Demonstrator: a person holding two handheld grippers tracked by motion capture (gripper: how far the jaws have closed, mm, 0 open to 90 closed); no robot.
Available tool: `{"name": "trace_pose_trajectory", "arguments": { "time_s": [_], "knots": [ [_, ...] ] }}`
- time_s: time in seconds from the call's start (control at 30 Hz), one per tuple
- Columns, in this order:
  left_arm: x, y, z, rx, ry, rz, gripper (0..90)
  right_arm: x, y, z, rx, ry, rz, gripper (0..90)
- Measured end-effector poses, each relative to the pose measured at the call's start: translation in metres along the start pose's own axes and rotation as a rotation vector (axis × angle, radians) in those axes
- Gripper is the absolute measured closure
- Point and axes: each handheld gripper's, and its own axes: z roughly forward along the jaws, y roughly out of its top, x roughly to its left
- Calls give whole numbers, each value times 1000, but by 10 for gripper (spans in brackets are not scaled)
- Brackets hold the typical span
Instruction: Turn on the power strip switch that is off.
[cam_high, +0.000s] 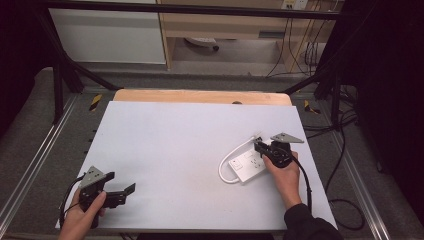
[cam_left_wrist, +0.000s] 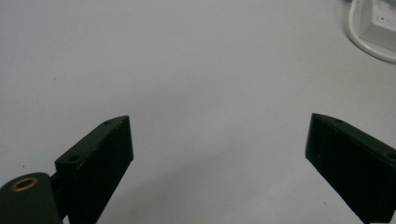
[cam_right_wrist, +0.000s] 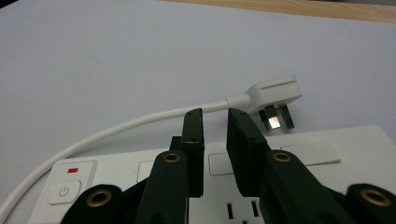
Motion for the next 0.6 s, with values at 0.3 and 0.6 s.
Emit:
{"name": "trace_pose_trajectory", "arguments": {
  "time_s": [0.3,0.6],
  "knots": [
    [0,0,0,0,0,0,76,-1,1,-3,-26,-10,8,653],
    [0,0,0,0,2,0,76,1,3,-4,-60,-1,7,534]
  ]
}}
